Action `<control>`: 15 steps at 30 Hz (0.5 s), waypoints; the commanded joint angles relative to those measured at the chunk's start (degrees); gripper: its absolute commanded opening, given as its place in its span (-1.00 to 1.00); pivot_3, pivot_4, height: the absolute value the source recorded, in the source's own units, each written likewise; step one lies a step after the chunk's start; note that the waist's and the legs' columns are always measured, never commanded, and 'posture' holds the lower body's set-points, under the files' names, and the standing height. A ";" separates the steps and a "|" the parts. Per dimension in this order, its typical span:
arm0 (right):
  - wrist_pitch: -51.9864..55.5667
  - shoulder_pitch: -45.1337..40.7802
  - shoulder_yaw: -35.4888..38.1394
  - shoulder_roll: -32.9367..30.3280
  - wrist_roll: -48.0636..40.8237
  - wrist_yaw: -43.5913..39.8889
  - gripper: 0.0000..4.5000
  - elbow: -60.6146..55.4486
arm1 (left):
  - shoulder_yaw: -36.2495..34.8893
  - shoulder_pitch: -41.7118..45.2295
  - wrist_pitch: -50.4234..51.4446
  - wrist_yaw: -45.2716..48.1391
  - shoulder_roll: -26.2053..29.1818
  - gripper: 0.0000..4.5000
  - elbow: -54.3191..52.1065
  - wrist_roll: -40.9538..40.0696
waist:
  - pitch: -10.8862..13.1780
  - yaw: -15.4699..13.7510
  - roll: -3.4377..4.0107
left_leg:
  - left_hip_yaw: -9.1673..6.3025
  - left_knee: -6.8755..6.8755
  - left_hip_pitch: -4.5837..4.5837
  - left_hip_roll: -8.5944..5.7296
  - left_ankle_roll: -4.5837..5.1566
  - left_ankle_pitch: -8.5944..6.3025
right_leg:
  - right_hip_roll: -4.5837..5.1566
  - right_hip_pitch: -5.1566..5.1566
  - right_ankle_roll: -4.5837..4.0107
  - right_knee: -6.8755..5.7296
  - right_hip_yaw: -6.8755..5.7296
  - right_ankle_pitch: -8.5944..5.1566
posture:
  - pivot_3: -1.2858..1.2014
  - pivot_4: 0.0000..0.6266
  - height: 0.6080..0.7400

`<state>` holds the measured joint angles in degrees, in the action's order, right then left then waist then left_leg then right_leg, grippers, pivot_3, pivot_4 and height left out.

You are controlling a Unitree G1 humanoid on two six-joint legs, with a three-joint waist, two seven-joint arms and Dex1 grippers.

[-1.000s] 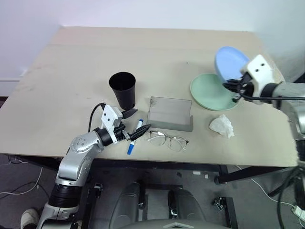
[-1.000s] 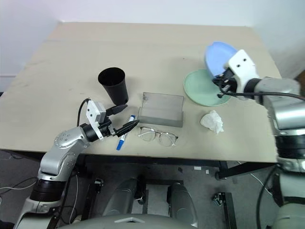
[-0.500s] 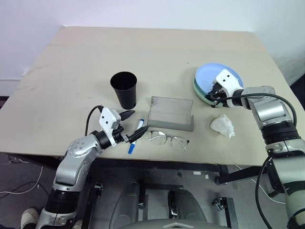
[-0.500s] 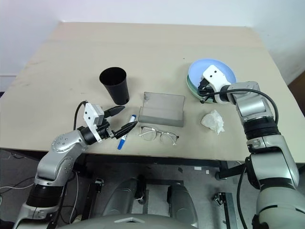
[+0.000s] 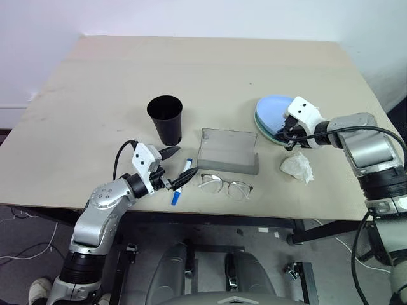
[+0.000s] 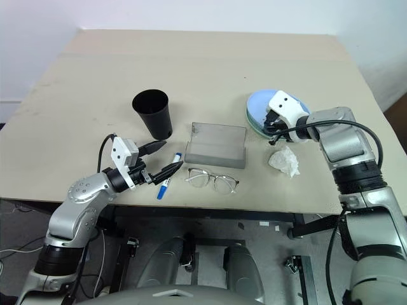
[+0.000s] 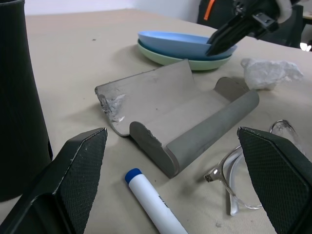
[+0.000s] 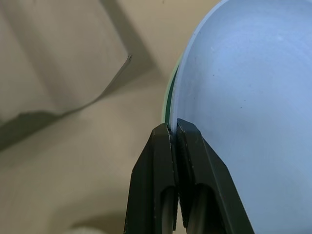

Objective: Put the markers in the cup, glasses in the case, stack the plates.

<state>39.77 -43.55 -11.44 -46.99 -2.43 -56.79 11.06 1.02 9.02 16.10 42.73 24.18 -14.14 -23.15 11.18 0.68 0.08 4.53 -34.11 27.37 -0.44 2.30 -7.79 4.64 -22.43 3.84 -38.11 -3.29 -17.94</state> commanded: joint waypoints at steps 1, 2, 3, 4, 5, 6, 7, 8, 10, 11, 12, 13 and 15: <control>1.18 0.31 2.01 -1.37 -0.42 0.02 -0.98 -2.26 | -0.18 0.86 -1.70 0.34 -0.25 1.00 -0.46 0.03 | 0.00 0.02 0.00 | 0.00 0.00 0.00 0.00 0.00 0.00 | 0.00 0.00 -0.02 0.00 0.00 -0.01 | 0.03 -0.52 0.80; 1.20 0.31 1.95 -1.29 -0.35 0.22 -0.98 -2.16 | -0.16 0.93 -1.79 0.35 -0.28 1.00 -0.34 0.05 | 0.00 0.03 0.00 | 0.00 0.00 0.00 0.00 0.00 0.00 | 0.01 0.00 -0.02 0.00 0.00 -0.01 | 0.03 -0.52 0.80; 1.18 0.28 1.78 -1.09 -0.26 0.40 -0.98 -1.91 | -0.07 0.96 -1.91 0.35 -0.38 1.00 -0.24 0.09 | 0.00 0.01 0.00 | 0.00 0.00 0.00 0.00 0.00 0.00 | 0.01 0.00 -0.04 0.00 0.00 -0.02 | 0.03 -0.52 0.80; 1.02 0.29 1.61 -0.90 -0.22 0.43 -0.98 -1.74 | 0.02 0.98 -2.01 0.35 -0.48 1.00 -0.16 0.13 | 0.00 -0.01 0.00 | 0.00 0.00 0.00 0.00 0.00 0.00 | 0.01 -0.01 -0.04 0.00 0.00 -0.02 | 0.03 -0.52 0.80; 0.91 0.30 1.51 -0.76 -0.23 0.45 -0.98 -1.66 | 0.09 0.96 -2.10 0.35 -0.55 1.00 -0.11 0.16 | 0.00 -0.02 0.00 | 0.01 0.00 0.00 0.00 0.00 0.00 | 0.01 -0.03 -0.05 0.00 0.00 -0.02 | 0.03 -0.52 0.80; 0.69 0.16 1.36 -0.48 -0.09 0.70 -0.98 -1.31 | 0.15 0.96 -2.17 0.36 -0.62 1.00 -0.05 0.19 | 0.00 -0.02 0.00 | 0.01 0.00 0.00 0.00 0.00 0.00 | 0.02 -0.02 -0.05 0.00 0.00 -0.02 | 0.03 -0.52 0.80; 0.23 -0.04 1.08 -0.25 0.33 1.13 -0.98 -0.77 | 0.19 0.98 -2.23 0.38 -0.67 1.00 0.00 0.25 | 0.00 -0.01 0.00 | 0.02 0.00 0.00 0.00 0.00 0.00 | 0.02 -0.02 -0.05 0.01 0.00 -0.02 | 0.03 -0.52 0.80; -0.26 -0.20 0.78 -0.11 0.76 1.45 -0.89 -0.27 | 0.21 1.02 -2.26 0.40 -0.70 1.00 0.04 0.29 | 0.00 0.00 0.00 | 0.03 0.00 0.00 0.00 0.00 0.00 | 0.02 -0.01 -0.05 0.01 0.00 -0.02 | 0.03 -0.52 0.80; -0.82 -0.30 0.54 0.00 1.03 1.58 -0.70 0.19 | 0.28 1.04 -2.35 0.39 -0.69 1.00 0.03 0.42 | 0.00 0.01 0.00 | 0.03 0.00 0.00 0.00 0.00 0.00 | 0.02 -0.01 -0.04 0.01 0.00 -0.02 | 0.03 -0.52 0.80; -0.84 -0.30 0.60 0.02 0.97 1.49 -0.55 0.17 | 0.28 0.99 -2.37 0.35 -0.68 1.00 -0.05 0.41 | 0.00 0.02 0.00 | 0.04 0.00 0.00 0.00 0.00 0.00 | 0.02 -0.01 -0.04 0.01 0.00 -0.01 | 0.03 -0.52 0.80; -0.80 -0.35 0.76 0.01 0.85 1.39 -0.38 0.11 | 0.23 0.92 -2.36 0.26 -0.65 1.00 -0.14 0.38 | 0.00 0.05 0.00 | 0.04 0.00 0.00 0.00 0.00 0.00 | 0.02 -0.01 -0.04 0.01 0.00 -0.01 | 0.03 -0.52 0.80; -0.81 -0.40 0.97 0.02 0.73 1.38 -0.21 0.06 | 0.19 0.82 -2.39 0.23 -0.60 1.00 -0.24 0.36 | 0.00 0.06 0.00 | 0.04 0.00 0.00 0.00 0.00 0.00 | 0.02 -0.01 -0.04 0.01 0.00 -0.01 | 0.03 -0.52 0.80; -0.93 -0.55 1.41 0.01 0.53 1.47 0.10 0.01 | 0.11 0.55 -2.47 0.21 -0.49 1.00 -0.38 0.37 | 0.00 0.08 0.00 | 0.04 0.00 0.00 0.00 0.00 0.00 | 0.02 -0.01 -0.01 0.01 0.00 0.00 | 0.03 -0.52 0.80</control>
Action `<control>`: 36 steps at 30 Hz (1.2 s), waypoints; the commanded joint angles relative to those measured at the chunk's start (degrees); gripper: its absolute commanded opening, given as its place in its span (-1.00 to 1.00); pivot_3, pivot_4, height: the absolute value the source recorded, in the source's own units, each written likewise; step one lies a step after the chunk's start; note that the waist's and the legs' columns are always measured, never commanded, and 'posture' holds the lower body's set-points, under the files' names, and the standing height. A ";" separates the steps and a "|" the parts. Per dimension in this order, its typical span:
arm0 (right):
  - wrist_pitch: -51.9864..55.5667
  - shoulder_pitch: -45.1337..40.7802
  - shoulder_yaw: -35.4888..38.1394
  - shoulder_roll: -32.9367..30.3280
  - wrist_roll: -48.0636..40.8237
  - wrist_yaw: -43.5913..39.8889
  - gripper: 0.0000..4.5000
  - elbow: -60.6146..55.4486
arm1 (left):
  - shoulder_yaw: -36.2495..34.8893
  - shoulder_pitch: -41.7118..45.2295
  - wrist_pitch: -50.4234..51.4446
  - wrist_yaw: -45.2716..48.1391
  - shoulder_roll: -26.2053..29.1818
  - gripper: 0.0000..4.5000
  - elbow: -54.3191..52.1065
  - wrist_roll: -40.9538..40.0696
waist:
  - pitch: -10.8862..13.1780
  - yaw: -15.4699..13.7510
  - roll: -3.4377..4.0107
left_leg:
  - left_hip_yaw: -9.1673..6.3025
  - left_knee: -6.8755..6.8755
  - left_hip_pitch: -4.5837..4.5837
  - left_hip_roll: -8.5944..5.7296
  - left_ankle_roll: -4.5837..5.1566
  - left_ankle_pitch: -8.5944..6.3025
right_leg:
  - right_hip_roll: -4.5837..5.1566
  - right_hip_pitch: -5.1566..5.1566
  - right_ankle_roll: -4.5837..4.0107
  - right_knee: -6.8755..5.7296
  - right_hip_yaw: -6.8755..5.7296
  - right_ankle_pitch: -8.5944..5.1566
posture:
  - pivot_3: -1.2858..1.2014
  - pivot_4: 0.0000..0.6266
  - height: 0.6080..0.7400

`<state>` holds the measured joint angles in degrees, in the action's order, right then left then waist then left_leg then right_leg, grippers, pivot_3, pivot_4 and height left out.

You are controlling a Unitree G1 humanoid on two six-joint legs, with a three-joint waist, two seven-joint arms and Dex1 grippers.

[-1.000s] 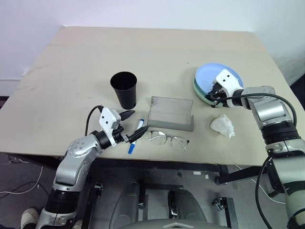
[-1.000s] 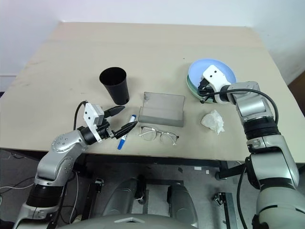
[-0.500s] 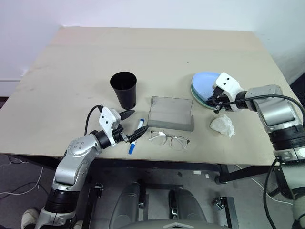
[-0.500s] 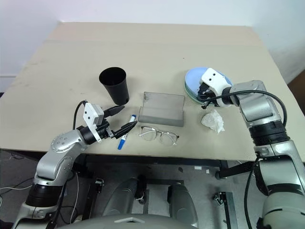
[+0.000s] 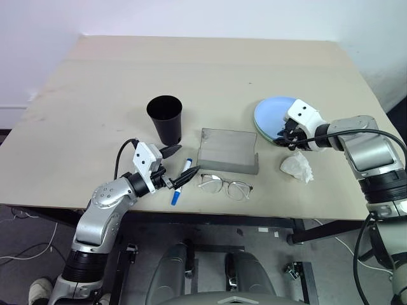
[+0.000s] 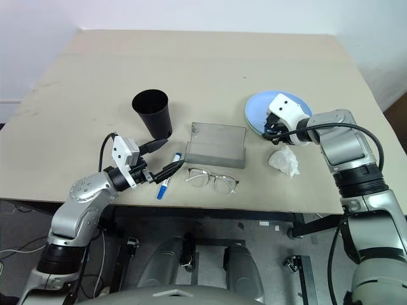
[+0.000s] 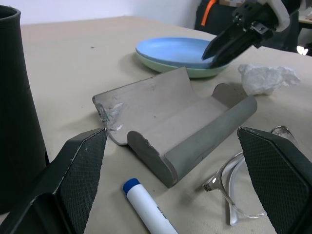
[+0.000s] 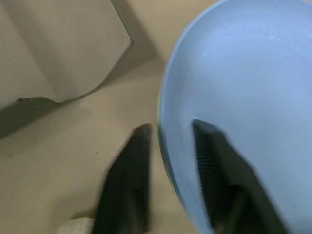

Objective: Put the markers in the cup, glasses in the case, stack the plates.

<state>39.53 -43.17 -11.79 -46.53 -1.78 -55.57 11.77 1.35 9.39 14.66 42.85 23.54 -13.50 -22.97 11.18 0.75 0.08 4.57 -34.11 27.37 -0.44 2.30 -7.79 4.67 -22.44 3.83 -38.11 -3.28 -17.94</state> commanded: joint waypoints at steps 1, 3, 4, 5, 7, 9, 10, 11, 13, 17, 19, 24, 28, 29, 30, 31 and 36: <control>-0.72 -1.00 1.97 -0.54 -0.22 0.22 0.25 -0.82 | -0.24 0.10 -1.06 0.07 0.17 1.00 -1.06 0.20 | 0.00 -0.01 0.00 | 0.00 0.00 0.00 0.00 0.00 0.00 | 0.00 0.00 0.01 0.00 0.00 0.01 | 0.03 -0.52 0.80; -0.62 -1.11 2.62 -0.70 -0.69 0.15 0.56 -1.16 | -0.27 0.08 -1.06 -0.01 0.16 1.00 -1.09 0.20 | 0.00 -0.03 0.00 | 0.00 0.00 0.00 0.00 0.00 0.00 | 0.00 0.00 0.02 0.00 0.00 0.01 | 0.03 -0.52 0.80; -0.28 -1.22 3.68 -0.85 -1.55 -0.01 0.72 -1.60 | -0.29 0.07 -1.07 -0.10 0.12 1.00 -1.08 0.20 | 0.00 -0.03 0.00 | 0.01 0.00 0.00 0.00 0.00 0.00 | 0.00 0.01 0.02 0.00 0.00 0.01 | 0.03 -0.52 0.80; 0.48 -1.26 4.99 -1.17 -2.59 -0.22 0.88 -2.09 | -0.30 0.00 -1.10 -0.19 0.07 1.00 -1.15 0.20 | 0.00 -0.05 0.00 | 0.00 -0.01 0.00 0.00 0.00 0.00 | 0.00 0.01 0.02 0.00 0.00 0.01 | 0.03 -0.52 0.80; 1.88 -1.02 7.30 -2.23 -4.28 -0.72 0.98 -2.77 | -0.33 -0.15 -1.15 -0.32 0.00 1.00 -1.27 0.15 | 0.00 -0.10 0.00 | 0.01 -0.01 0.00 0.00 0.00 0.00 | 0.00 0.02 0.03 0.00 0.00 0.02 | 0.03 -0.52 0.80; 3.38 -0.38 9.21 -3.61 -5.54 -1.21 0.98 -3.47 | -0.40 -0.25 -1.19 -0.36 0.00 1.00 -1.36 0.06 | 0.00 -0.15 0.00 | 0.01 -0.01 0.00 0.00 0.00 0.00 | 0.00 0.02 0.06 0.00 0.00 0.03 | 0.03 -0.52 0.80; 4.03 0.06 10.26 -4.43 -6.24 -1.46 0.98 -3.59 | -0.42 -0.20 -1.23 -0.40 -0.02 1.00 -1.30 0.05 | 0.00 -0.15 0.00 | 0.01 -0.01 0.01 0.00 0.00 0.00 | 0.00 0.02 0.05 0.00 0.00 0.03 | 0.03 -0.52 0.80; 3.88 0.91 11.31 -5.43 -6.75 -1.75 0.98 -3.88 | -0.41 -0.08 -1.28 -0.42 -0.06 1.00 -1.16 0.06 | 0.00 -0.16 0.00 | 0.01 -0.01 0.01 0.00 0.01 0.00 | 0.01 0.01 0.05 0.01 0.00 0.03 | 0.03 -0.52 0.80; 3.47 3.58 13.52 -7.32 -8.43 -3.01 0.98 -5.80 | -0.33 0.13 -1.33 -0.51 -0.18 1.00 -0.99 0.08 | 0.00 -0.24 -0.01 | 0.01 -0.01 0.01 0.00 0.01 -0.01 | 0.02 0.02 0.00 0.01 0.00 0.00 | 0.03 -0.52 0.80; 3.15 10.96 19.41 -9.35 -14.18 -6.30 0.98 -12.84 | -0.15 0.31 -1.14 -0.62 -0.37 1.00 -1.07 -0.15 | 0.00 -0.02 0.00 | 0.01 0.00 0.01 0.00 0.04 -0.03 | 0.02 0.03 -0.01 0.03 0.01 -0.01 | 0.03 -0.52 0.80; 4.19 14.14 21.40 -9.81 -15.53 -6.09 0.98 -14.15 | -0.13 0.25 -1.09 -0.41 -0.31 1.00 -1.06 -0.28 | 0.00 0.10 0.00 | 0.01 0.00 0.01 0.01 0.04 -0.02 | 0.02 0.02 0.02 0.01 0.01 0.01 | 0.03 -0.52 0.80; 4.57 20.74 25.83 -9.02 -19.60 -5.56 0.98 -17.11 | -0.07 0.44 -0.92 0.01 -0.17 1.00 -0.93 -0.38 | -0.01 -0.06 0.00 | 0.03 -0.04 -0.03 0.07 0.04 -0.02 | 0.02 0.04 0.07 0.02 -0.02 0.04 | 0.03 -0.52 0.80; 3.86 25.23 24.88 -8.84 -19.95 -4.93 0.98 -18.46 | -0.07 0.68 -0.57 0.32 -0.01 1.00 -0.99 -0.50 | -0.02 -0.09 -0.02 | 0.08 -0.05 -0.04 0.08 0.04 -0.02 | 0.06 0.07 0.06 0.03 -0.02 0.04 | 0.03 -0.52 0.80; 4.45 25.67 24.36 -8.36 -20.11 -4.38 0.98 -18.20 | 0.02 0.72 -0.53 0.39 -0.02 1.00 -0.97 -0.48 | -0.02 -0.07 -0.02 | 0.08 -0.06 -0.04 0.09 0.05 -0.02 | 0.06 0.07 0.06 0.03 -0.02 0.04 | 0.03 -0.52 0.80; 4.98 25.90 23.89 -7.99 -20.22 -3.92 0.98 -17.88 | 0.11 0.73 -0.55 0.44 -0.03 1.00 -0.96 -0.43 | -0.02 -0.06 -0.02 | 0.09 -0.06 -0.04 0.09 0.05 -0.02 | 0.08 0.07 0.06 0.03 -0.02 0.05 | 0.03 -0.52 0.80; 5.38 25.95 23.64 -7.80 -20.39 -3.61 0.98 -17.69 | 0.15 0.72 -0.57 0.46 -0.05 1.00 -0.94 -0.38 | -0.02 -0.05 -0.02 | 0.10 -0.06 -0.05 0.09 0.05 -0.02 | 0.11 0.06 0.07 0.03 -0.02 0.06 | 0.03 -0.52 0.80; 2.11 25.69 20.01 -6.84 -17.06 -1.03 0.98 -13.82 | 0.29 0.88 -0.42 0.52 -0.31 1.00 -0.95 -0.40 | -0.02 -0.01 -0.01 | 0.12 -0.06 -0.08 0.12 0.05 -0.02 | 0.12 0.02 0.07 0.03 -0.05 0.09 | 0.03 -0.52 0.80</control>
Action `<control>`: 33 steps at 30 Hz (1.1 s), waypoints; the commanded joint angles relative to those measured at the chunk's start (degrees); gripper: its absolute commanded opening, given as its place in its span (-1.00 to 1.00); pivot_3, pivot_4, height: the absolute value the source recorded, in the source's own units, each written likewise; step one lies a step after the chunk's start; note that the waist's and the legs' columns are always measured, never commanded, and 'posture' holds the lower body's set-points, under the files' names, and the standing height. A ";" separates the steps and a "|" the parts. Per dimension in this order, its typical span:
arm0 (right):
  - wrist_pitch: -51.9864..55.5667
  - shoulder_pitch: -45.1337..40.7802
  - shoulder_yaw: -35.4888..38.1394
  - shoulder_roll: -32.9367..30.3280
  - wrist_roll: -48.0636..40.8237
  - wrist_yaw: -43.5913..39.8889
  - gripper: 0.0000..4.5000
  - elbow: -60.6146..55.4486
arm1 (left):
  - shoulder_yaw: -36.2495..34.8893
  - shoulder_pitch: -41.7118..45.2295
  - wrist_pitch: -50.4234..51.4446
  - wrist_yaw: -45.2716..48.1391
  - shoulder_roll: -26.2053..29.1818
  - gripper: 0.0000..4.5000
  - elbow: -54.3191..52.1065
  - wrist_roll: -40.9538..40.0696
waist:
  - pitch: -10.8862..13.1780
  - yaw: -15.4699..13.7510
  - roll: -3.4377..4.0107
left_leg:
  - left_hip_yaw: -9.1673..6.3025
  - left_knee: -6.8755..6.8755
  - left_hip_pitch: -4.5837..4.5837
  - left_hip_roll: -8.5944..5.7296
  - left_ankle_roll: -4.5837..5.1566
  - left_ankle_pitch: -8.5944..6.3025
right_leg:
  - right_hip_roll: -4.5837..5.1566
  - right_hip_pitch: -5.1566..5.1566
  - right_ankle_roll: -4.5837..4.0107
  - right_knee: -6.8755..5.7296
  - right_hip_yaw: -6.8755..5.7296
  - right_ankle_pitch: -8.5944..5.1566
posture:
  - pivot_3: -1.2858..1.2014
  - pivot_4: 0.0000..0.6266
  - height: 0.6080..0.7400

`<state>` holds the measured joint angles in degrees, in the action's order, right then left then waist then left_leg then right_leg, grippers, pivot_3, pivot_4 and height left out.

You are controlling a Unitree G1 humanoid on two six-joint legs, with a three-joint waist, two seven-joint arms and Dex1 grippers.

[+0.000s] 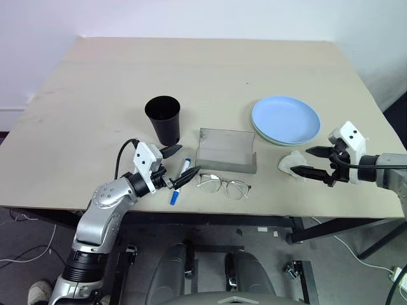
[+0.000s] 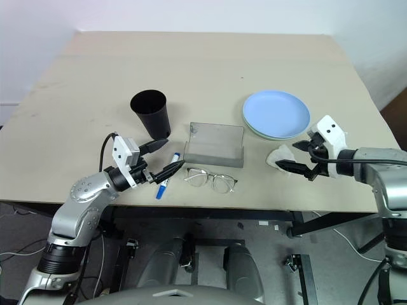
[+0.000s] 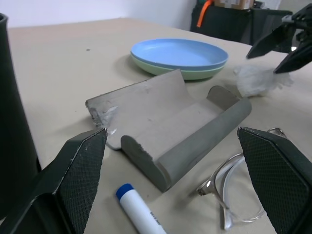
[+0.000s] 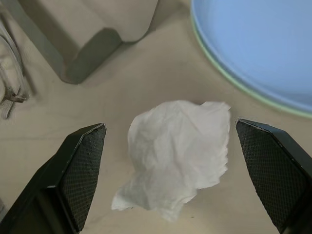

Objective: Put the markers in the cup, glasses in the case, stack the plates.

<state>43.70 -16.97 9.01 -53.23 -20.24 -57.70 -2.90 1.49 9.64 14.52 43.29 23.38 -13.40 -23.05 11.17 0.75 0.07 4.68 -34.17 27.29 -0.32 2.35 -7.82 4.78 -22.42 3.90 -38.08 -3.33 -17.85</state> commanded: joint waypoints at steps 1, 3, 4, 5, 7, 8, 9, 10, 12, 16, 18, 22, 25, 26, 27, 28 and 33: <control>-2.24 -0.55 -1.39 -0.11 1.34 0.93 0.98 0.98 | 0.14 0.64 -0.26 0.09 -0.17 1.00 -1.06 -0.32 | 0.00 -0.03 0.00 | 0.01 0.00 0.00 0.00 0.00 0.00 | 0.00 -0.01 0.00 0.00 0.00 0.00 | 0.03 -0.52 0.80; -2.55 -1.05 -2.57 0.11 1.64 1.11 0.74 1.60 | 0.13 0.69 -0.22 0.09 -0.19 1.00 -1.08 -0.33 | 0.00 -0.07 0.00 | 0.03 0.00 0.00 0.01 0.00 0.00 | 0.00 -0.01 0.00 0.00 0.00 0.00 | 0.03 -0.52 0.80; -3.06 -1.25 -3.23 0.15 2.14 1.31 0.56 2.07 | 0.15 0.72 -0.20 0.06 -0.21 1.00 -1.08 -0.30 | 0.00 -0.07 0.00 | 0.03 0.00 0.00 0.01 0.00 0.00 | 0.00 -0.01 0.00 0.01 0.00 0.00 | 0.03 -0.52 0.80; -3.71 -1.35 -3.62 0.14 2.50 1.46 0.42 2.25 | 0.16 0.73 -0.16 0.02 -0.22 1.00 -1.13 -0.28 | 0.00 -0.08 0.00 | 0.03 0.00 0.00 0.01 0.00 0.00 | 0.00 -0.01 0.00 0.02 0.00 0.00 | 0.03 -0.52 0.80; -4.73 -1.58 -3.46 0.29 2.45 1.79 0.13 2.29 | 0.14 0.69 -0.09 -0.09 -0.22 1.00 -1.25 -0.25 | 0.00 -0.11 0.00 | 0.04 0.00 0.01 0.01 0.00 0.00 | 0.01 0.00 0.00 0.02 0.00 0.00 | 0.03 -0.52 0.80; -4.82 -1.62 -3.21 0.15 2.10 1.65 -0.06 2.01 | 0.09 0.61 -0.06 -0.11 -0.17 1.00 -1.33 -0.25 | 0.00 -0.11 0.00 | 0.04 0.00 0.01 0.00 0.00 0.00 | 0.01 0.00 0.01 0.02 0.00 0.00 | 0.03 -0.52 0.80; -5.07 -1.44 -3.00 -0.23 1.71 1.09 -0.21 1.58 | 0.01 0.50 -0.03 -0.11 -0.08 1.00 -1.43 -0.28 | 0.00 -0.10 0.00 | 0.05 0.00 0.01 0.01 0.00 0.00 | 0.02 0.00 0.01 0.02 0.00 0.00 | 0.03 -0.52 0.80; -5.24 -1.23 -2.59 -0.61 1.17 0.50 -0.36 0.98 | -0.10 0.40 0.00 -0.10 0.02 1.00 -1.52 -0.31 | 0.00 -0.09 0.00 | 0.04 0.00 0.01 0.01 0.00 0.00 | 0.02 0.00 0.01 0.02 0.00 0.00 | 0.03 -0.52 0.80; -5.31 -1.36 -1.84 -1.03 0.46 -0.03 -0.68 0.56 | -0.23 0.31 0.05 -0.11 0.14 1.00 -1.59 -0.33 | 0.00 -0.09 0.00 | 0.05 0.00 0.01 0.01 0.00 0.00 | 0.02 0.00 0.01 0.02 0.00 0.01 | 0.03 -0.52 0.80; -4.27 -4.44 1.90 -0.54 -2.76 0.45 -0.99 -0.06 | -0.28 -0.01 0.26 -0.32 0.25 1.00 -1.99 -0.31 | 0.00 -0.09 0.00 | 0.05 0.00 0.01 0.01 0.00 0.00 | 0.02 0.00 0.01 0.02 0.00 0.01 | 0.03 -0.52 0.80; -1.98 -8.76 5.70 1.56 -7.17 2.30 -0.99 0.08 | -0.28 -0.32 0.56 -0.43 0.35 1.00 -2.54 -0.46 | 0.00 0.02 0.01 | 0.06 0.00 0.01 0.01 0.00 0.00 | 0.02 -0.01 0.01 0.02 0.00 0.01 | 0.03 -0.52 0.80; -0.48 -17.09 6.20 5.47 -8.12 7.81 -0.99 4.35 | -0.45 -0.04 0.77 -0.47 0.50 1.00 -2.31 -0.51 | 0.00 0.10 -0.02 | 0.07 0.00 -0.02 0.12 0.00 0.00 | 0.02 -0.06 0.04 0.02 -0.07 0.10 | 0.03 -0.52 0.80; -3.49 -22.13 2.13 8.77 -3.74 11.41 -0.99 10.56 | -0.54 -0.10 1.13 -0.71 0.54 1.00 -2.79 -0.52 | -0.01 0.09 -0.01 | 0.08 0.00 -0.03 0.17 0.00 0.00 | 0.01 -0.09 0.02 0.02 -0.12 0.10 | 0.03 -0.52 0.80; -4.93 -23.05 1.20 9.52 -2.51 12.06 -0.99 12.16 | -0.56 -0.14 1.24 -0.79 0.55 1.00 -2.96 -0.54 | -0.01 0.01 -0.01 | 0.10 0.00 -0.03 0.17 0.00 0.00 | 0.02 -0.09 0.00 0.04 -0.11 0.11 | 0.03 -0.52 0.80; -5.92 -24.34 -0.52 10.29 -0.77 12.72 -0.99 14.80 | -0.67 -0.25 1.37 -0.91 0.63 1.00 -3.16 -0.55 | -0.01 -0.02 -0.01 | 0.13 0.00 -0.01 0.16 0.00 0.00 | 0.06 -0.22 -0.01 0.05 -0.11 0.12 | 0.03 -0.52 0.80; -7.20 -25.83 -2.16 11.30 1.31 14.06 -0.99 17.95 | -0.88 -0.45 1.46 -1.00 0.78 1.00 -3.38 -0.59 | -0.01 0.06 -0.01 | 0.22 0.01 0.01 0.16 0.00 0.00 | 0.10 -0.26 -0.02 0.05 -0.11 0.12 | 0.03 -0.52 0.80; -8.83 -32.23 -6.76 15.02 6.88 17.46 -0.99 30.34 | -1.83 -1.62 1.79 -1.46 1.68 1.00 -4.59 -0.78 | 0.00 0.05 0.00 | 0.49 0.01 0.11 0.14 0.04 -0.01 | 0.24 -0.27 -0.05 0.04 -0.10 0.21 | 0.03 -0.52 0.80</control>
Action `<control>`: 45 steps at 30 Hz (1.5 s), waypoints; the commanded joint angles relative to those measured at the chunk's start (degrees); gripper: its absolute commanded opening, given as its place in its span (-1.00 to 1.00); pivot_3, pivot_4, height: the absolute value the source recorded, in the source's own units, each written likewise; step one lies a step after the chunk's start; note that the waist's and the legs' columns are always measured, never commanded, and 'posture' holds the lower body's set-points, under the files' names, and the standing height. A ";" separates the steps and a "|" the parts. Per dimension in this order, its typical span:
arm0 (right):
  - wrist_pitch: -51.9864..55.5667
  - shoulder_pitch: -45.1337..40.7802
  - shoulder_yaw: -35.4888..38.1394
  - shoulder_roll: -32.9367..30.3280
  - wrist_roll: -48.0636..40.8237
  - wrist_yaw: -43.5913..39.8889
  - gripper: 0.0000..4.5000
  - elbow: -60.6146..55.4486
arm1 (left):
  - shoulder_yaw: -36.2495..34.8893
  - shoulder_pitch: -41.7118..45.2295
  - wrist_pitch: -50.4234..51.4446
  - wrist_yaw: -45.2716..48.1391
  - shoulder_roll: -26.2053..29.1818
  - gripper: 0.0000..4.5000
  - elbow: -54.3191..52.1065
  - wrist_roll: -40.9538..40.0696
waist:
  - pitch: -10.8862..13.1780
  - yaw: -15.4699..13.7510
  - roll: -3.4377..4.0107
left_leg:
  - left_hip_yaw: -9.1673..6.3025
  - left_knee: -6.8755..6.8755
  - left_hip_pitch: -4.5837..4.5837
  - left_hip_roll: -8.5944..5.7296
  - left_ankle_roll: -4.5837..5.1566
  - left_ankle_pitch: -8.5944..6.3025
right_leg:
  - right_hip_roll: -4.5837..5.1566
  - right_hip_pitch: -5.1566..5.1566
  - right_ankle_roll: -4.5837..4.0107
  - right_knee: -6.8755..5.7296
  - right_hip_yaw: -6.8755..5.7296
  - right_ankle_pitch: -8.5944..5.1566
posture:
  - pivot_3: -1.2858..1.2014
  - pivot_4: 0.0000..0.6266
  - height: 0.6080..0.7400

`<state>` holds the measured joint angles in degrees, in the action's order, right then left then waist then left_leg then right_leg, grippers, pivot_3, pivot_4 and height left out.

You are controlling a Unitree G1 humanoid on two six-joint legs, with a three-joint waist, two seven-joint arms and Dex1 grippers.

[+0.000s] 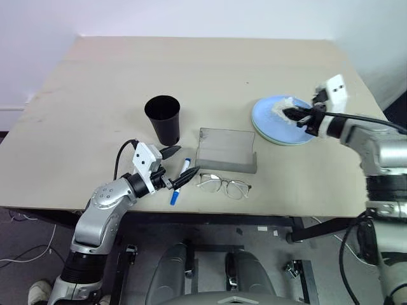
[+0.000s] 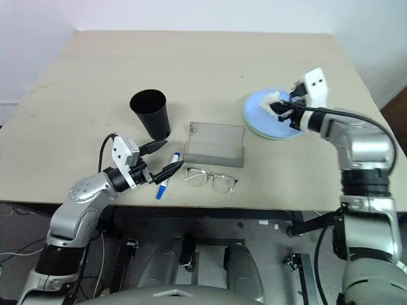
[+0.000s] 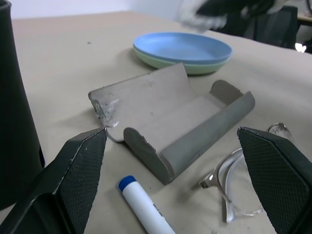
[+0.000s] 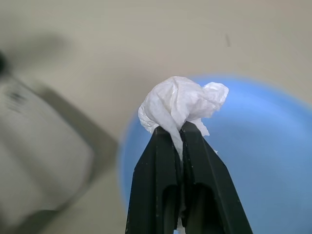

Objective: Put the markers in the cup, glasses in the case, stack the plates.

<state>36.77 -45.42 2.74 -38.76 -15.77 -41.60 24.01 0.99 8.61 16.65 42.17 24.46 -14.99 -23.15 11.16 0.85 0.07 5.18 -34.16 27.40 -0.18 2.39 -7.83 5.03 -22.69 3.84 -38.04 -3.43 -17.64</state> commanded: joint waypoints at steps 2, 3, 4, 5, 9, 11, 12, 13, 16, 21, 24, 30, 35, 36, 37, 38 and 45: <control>-2.66 -4.83 -1.30 1.16 3.27 0.98 -0.80 5.16 | -1.47 -1.06 -0.22 -0.53 0.69 1.00 -3.36 -0.76 | 0.00 -0.03 0.00 | 0.00 0.01 0.00 0.00 0.00 0.00 | 0.00 -0.01 0.02 0.00 -0.01 0.01 | 0.03 -0.52 0.80; -2.54 -5.26 -1.76 1.33 3.69 0.68 -0.72 5.90 | -1.49 -1.29 -0.20 -0.59 0.72 1.00 -3.48 -0.74 | 0.00 -0.05 0.00 | 0.01 0.00 0.00 0.00 0.00 0.00 | -0.01 0.00 0.05 0.00 -0.01 0.02 | 0.03 -0.52 0.80; -2.12 -5.67 -2.46 1.41 4.42 0.50 -0.60 6.78 | -1.45 -1.55 -0.35 -0.61 0.74 1.00 -3.54 -0.62 | 0.00 -0.08 0.00 | 0.01 0.01 0.00 0.00 0.00 0.00 | -0.01 0.00 0.13 0.00 -0.01 0.07 | 0.03 -0.52 0.80; -2.34 -5.84 -3.07 1.44 5.13 0.38 -0.47 7.31 | -1.46 -1.72 -0.48 -0.69 0.72 1.00 -3.53 -0.56 | 0.00 -0.07 0.00 | 0.01 0.00 0.00 0.00 0.00 0.00 | -0.01 0.00 0.12 0.00 -0.02 0.07 | 0.03 -0.52 0.80; -3.00 -6.61 -3.54 1.25 6.13 -0.27 0.14 7.27 | -1.52 -1.93 -0.76 -1.10 0.64 1.00 -3.42 -0.38 | 0.00 -0.01 0.00 | 0.01 0.00 -0.01 0.01 0.02 -0.02 | 0.00 0.01 0.10 -0.01 -0.01 0.09 | 0.03 -0.52 0.80; -2.92 -6.91 -3.36 0.61 6.35 -0.74 0.45 6.49 | -1.42 -1.90 -0.77 -1.26 0.61 1.00 -3.40 -0.36 | 0.00 0.00 0.01 | 0.01 0.00 -0.01 0.01 0.02 -0.02 | 0.00 0.00 0.05 -0.01 -0.01 0.09 | 0.03 -0.52 0.80; -2.09 -7.34 -2.93 0.20 6.02 -1.16 0.60 6.09 | -1.38 -1.88 -0.84 -1.29 0.61 1.00 -3.30 -0.30 | 0.00 0.01 0.01 | 0.01 0.00 -0.01 0.01 0.02 -0.02 | 0.00 0.00 0.05 -0.01 -0.01 0.09 | 0.03 -0.52 0.80; -1.50 -7.68 -2.69 -0.26 5.88 -1.58 0.73 5.74 | -1.33 -1.86 -1.02 -1.28 0.62 1.00 -3.13 -0.17 | 0.00 0.02 0.01 | 0.01 0.00 -0.01 0.01 0.02 -0.02 | 0.00 0.00 0.05 -0.01 -0.01 0.10 | 0.03 -0.52 0.80; -1.29 -8.14 -3.71 -2.28 7.31 -2.81 0.86 4.29 | -1.27 -1.59 -1.31 -1.43 0.46 1.00 -2.57 0.09 | 0.01 -0.08 0.02 | 0.02 0.01 -0.01 0.01 0.02 -0.02 | 0.00 -0.02 0.04 -0.01 -0.01 0.10 | 0.03 -0.52 0.80; -2.17 -9.67 -1.97 -2.23 4.87 -4.75 0.86 -1.52 | -1.29 -0.91 -1.26 -1.43 0.42 1.00 -2.14 -0.06 | 0.01 0.10 0.02 | 0.03 0.04 0.00 0.01 0.03 -0.04 | 0.00 -0.06 0.03 0.00 0.01 0.09 | 0.03 -0.52 0.80; -0.08 -8.52 -2.97 -0.65 -0.50 -11.58 0.86 -9.71 | -1.36 -0.11 -1.46 -1.44 0.39 1.00 -1.39 0.11 | 0.01 0.32 0.03 | 0.03 0.12 0.00 0.02 0.03 -0.04 | 0.00 -0.10 0.04 -0.01 0.03 0.10 | 0.03 -0.52 0.80; 12.16 -11.85 -8.09 0.75 -7.81 -22.30 0.86 -14.17 | -1.31 -0.04 -1.82 -1.47 0.36 1.00 -0.89 0.31 | 0.01 0.08 0.03 | 0.03 0.12 -0.02 0.07 0.05 -0.05 | -0.02 -0.10 0.19 0.00 0.01 0.18 | 0.03 -0.52 0.80; 18.49 -16.12 -16.75 -0.61 -9.59 -34.14 0.86 -14.12 | -1.04 -0.48 -1.32 -2.17 0.26 1.00 -2.27 0.18 | 0.01 0.04 0.02 | 0.19 0.16 0.04 0.05 0.07 -0.07 | 0.14 -0.44 -0.06 0.01 0.02 0.22 | 0.03 -0.52 0.80; 19.78 -16.69 -18.37 -0.93 -9.85 -36.13 0.86 -14.33 | -1.02 -0.55 -1.06 -2.46 0.24 1.00 -2.76 0.11 | 0.00 0.03 0.01 | 0.20 0.17 0.04 0.05 0.08 -0.08 | 0.15 -0.47 -0.06 0.01 0.02 0.23 | 0.03 -0.52 0.80; 21.58 -17.20 -20.02 -1.34 -10.40 -38.11 0.86 -14.85 | -1.09 -0.62 -0.75 -2.84 0.23 1.00 -3.28 0.00 | 0.00 0.03 0.01 | 0.21 0.19 0.04 0.06 0.08 -0.08 | 0.17 -0.49 -0.07 0.01 0.02 0.23 | 0.03 -0.52 0.80; 22.62 -17.46 -21.38 -1.75 -10.81 -39.82 0.86 -15.60 | -1.16 -0.68 -0.47 -3.17 0.27 1.00 -3.77 -0.12 | 0.00 0.04 0.01 | 0.25 0.22 0.04 0.06 0.08 -0.08 | 0.19 -0.52 -0.07 0.01 0.03 0.23 | 0.03 -0.52 0.80; 28.53 -16.38 -28.63 -1.78 -10.82 -41.80 0.86 -20.09 | -1.49 -2.02 0.72 -4.83 0.50 1.00 -6.36 -0.32 | 0.00 0.23 0.01 | 0.36 0.28 0.07 0.06 0.10 -0.10 | 0.22 -0.63 -0.07 0.02 0.12 0.22 | 0.03 -0.52 0.80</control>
<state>64.50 -61.23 -24.90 -40.85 -27.19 -84.63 6.14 0.66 6.84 17.28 37.89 24.69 -18.69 -23.08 11.17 1.08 0.09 5.54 -33.89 27.47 -0.13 2.49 -7.93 5.25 -23.32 3.77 -38.02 -3.31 -17.42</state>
